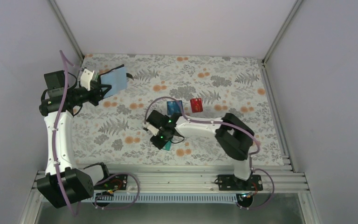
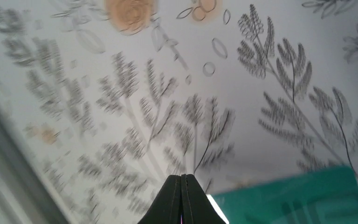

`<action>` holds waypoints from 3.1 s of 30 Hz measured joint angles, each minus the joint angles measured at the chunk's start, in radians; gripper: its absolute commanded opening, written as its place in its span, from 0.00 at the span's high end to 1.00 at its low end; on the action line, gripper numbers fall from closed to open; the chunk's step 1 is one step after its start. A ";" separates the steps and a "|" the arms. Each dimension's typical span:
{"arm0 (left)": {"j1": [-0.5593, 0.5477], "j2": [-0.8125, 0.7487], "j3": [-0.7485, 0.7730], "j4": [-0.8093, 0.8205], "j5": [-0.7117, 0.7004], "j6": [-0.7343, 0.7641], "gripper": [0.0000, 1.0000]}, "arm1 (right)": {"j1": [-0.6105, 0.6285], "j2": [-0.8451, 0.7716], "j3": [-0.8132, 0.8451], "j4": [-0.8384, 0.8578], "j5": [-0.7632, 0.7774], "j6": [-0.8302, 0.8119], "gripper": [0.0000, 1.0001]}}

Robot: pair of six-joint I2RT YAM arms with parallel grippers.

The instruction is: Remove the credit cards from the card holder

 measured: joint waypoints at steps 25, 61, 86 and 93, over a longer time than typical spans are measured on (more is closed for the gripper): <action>0.006 0.002 0.000 -0.009 0.006 0.010 0.98 | -0.037 0.031 -0.056 0.013 0.083 0.003 0.95; -0.219 0.721 -0.065 0.055 0.072 -0.188 0.04 | -0.539 -0.657 -0.318 0.214 0.028 0.081 0.58; -0.101 0.153 -0.492 0.785 -0.661 -0.340 0.00 | -1.130 -0.985 -0.927 1.060 0.148 0.062 0.01; -0.223 0.101 -0.786 1.215 -0.824 -0.387 0.00 | -1.131 -0.848 -1.159 1.387 0.188 0.010 0.01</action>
